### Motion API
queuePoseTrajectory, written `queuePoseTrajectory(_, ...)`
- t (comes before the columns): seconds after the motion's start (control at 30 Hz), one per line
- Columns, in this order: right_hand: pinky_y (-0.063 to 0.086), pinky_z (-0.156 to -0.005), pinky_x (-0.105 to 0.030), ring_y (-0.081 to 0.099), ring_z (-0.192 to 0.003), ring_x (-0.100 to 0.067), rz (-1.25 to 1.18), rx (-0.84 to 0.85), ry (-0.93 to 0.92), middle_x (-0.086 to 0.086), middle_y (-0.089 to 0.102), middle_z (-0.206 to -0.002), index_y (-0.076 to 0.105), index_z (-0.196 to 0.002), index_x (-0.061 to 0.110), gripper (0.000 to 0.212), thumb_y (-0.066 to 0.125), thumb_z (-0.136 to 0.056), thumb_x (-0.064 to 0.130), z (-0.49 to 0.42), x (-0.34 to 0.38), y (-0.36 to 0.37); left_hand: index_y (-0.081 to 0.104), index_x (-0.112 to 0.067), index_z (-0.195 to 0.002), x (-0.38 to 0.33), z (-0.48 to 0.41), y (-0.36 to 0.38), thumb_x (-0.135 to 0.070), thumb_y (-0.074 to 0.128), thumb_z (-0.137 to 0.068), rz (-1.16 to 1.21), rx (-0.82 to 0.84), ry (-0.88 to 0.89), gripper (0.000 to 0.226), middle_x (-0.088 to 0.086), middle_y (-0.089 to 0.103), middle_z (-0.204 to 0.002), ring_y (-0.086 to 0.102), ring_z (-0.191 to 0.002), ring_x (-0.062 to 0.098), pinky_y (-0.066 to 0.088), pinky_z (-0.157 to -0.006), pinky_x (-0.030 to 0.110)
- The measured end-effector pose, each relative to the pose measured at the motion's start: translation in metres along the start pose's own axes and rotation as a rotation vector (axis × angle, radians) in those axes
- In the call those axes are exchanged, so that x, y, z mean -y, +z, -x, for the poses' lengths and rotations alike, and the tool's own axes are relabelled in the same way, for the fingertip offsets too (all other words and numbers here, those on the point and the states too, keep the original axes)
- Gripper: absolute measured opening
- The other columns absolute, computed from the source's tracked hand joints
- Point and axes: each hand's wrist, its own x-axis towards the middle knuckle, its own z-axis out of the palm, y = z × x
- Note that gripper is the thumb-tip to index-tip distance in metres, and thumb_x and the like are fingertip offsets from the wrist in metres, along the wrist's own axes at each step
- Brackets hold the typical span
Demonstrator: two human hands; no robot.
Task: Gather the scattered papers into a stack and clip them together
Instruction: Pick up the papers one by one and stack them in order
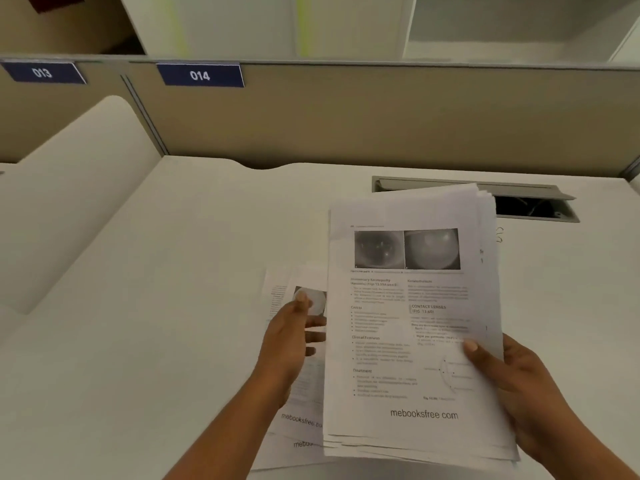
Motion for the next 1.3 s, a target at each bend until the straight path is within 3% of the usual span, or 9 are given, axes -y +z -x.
queuePoseTrajectory(0.07,0.062,-0.057,-0.036,0.077,-0.075,-0.029,-0.015,-0.022,-0.002,-0.016,0.079,-0.095,0.071,-0.106,0.007,0.019,0.056,-0.094,0.009,0.002,0.0,-0.006,0.055,-0.028,-0.122,0.019,-0.009,-0.014,-0.055,0.044,-0.1,-0.16,-0.141,0.019,0.037,-0.005,0.067,-0.116,0.064,-0.098,0.013,0.05,-0.084,0.031)
queuePoseTrajectory(0.2,0.061,-0.052,-0.031,0.076,-0.066,-0.021,-0.005,-0.072,-0.007,-0.008,0.08,-0.086,0.07,-0.102,0.011,0.017,0.054,-0.096,0.007,0.003,0.0,-0.019,0.043,-0.019,-0.146,0.063,-0.017,-0.041,-0.06,0.059,-0.09,-0.647,-0.275,-0.009,0.072,0.004,0.054,-0.138,0.056,-0.122,0.022,0.049,-0.098,0.038)
queuePoseTrajectory(0.43,0.062,-0.053,-0.032,0.076,-0.065,-0.019,0.005,-0.086,-0.02,-0.005,0.08,-0.084,0.071,-0.099,0.014,0.015,0.061,-0.088,0.014,0.004,-0.009,-0.028,0.037,-0.018,-0.134,0.085,-0.01,-0.032,-0.085,0.057,-0.068,-1.128,-0.283,-0.042,0.096,0.003,0.048,-0.128,0.052,-0.118,0.022,0.05,-0.086,0.038)
queuePoseTrajectory(0.57,0.063,-0.061,-0.037,0.076,-0.069,-0.022,0.027,-0.087,-0.027,-0.008,0.08,-0.089,0.071,-0.104,0.012,0.03,0.065,-0.076,0.022,0.006,-0.01,-0.029,0.038,-0.015,-0.128,0.087,-0.013,-0.026,-0.078,0.07,-0.065,-1.035,-0.253,-0.075,0.095,0.005,0.046,-0.127,0.055,-0.114,0.022,0.054,-0.078,0.037)
queuePoseTrajectory(0.8,0.062,-0.054,-0.031,0.076,-0.064,-0.019,0.019,-0.101,-0.032,-0.004,0.08,-0.082,0.07,-0.099,0.012,0.017,0.063,-0.085,0.018,0.009,-0.011,-0.027,0.042,-0.017,-0.118,0.082,-0.015,-0.024,-0.056,0.085,-0.066,-0.869,-0.258,-0.043,0.078,-0.001,0.065,-0.116,0.068,-0.098,0.021,0.049,-0.064,0.029)
queuePoseTrajectory(0.9,0.062,-0.054,-0.032,0.076,-0.063,-0.019,0.023,-0.108,-0.036,-0.004,0.08,-0.081,0.071,-0.097,0.013,0.024,0.066,-0.076,0.022,0.009,-0.011,-0.029,0.051,-0.022,-0.117,0.081,-0.016,-0.027,-0.044,0.076,-0.083,-0.826,-0.284,0.03,0.047,-0.004,0.07,-0.114,0.069,-0.092,0.018,0.044,-0.058,0.025)
queuePoseTrajectory(1.0,0.062,-0.057,-0.034,0.076,-0.064,-0.02,0.016,-0.108,-0.036,-0.006,0.08,-0.082,0.073,-0.094,0.014,0.02,0.066,-0.077,0.023,0.01,-0.011,-0.033,0.064,-0.022,-0.105,0.078,-0.021,-0.035,-0.035,0.061,-0.096,-0.707,-0.288,0.074,0.015,-0.002,0.073,-0.103,0.065,-0.081,0.014,0.05,-0.065,0.027)
queuePoseTrajectory(1.17,0.063,-0.06,-0.037,0.076,-0.066,-0.022,0.022,-0.118,-0.035,-0.009,0.08,-0.087,0.072,-0.1,0.013,0.014,0.061,-0.091,0.012,0.008,-0.013,-0.038,0.07,-0.013,-0.109,0.06,-0.019,-0.06,-0.024,0.055,-0.102,-0.466,-0.317,0.159,0.02,-0.004,0.07,-0.088,0.066,-0.08,0.012,0.049,-0.067,0.026)
queuePoseTrajectory(1.3,0.063,-0.061,-0.039,0.076,-0.068,-0.024,0.021,-0.121,-0.027,-0.011,0.08,-0.088,0.071,-0.102,0.011,0.016,0.058,-0.094,0.007,0.009,-0.012,-0.036,0.069,-0.021,-0.102,0.041,-0.008,-0.079,-0.018,0.056,-0.102,-0.282,-0.395,0.24,0.014,-0.01,0.07,-0.088,0.069,-0.087,0.016,0.05,-0.07,0.025)
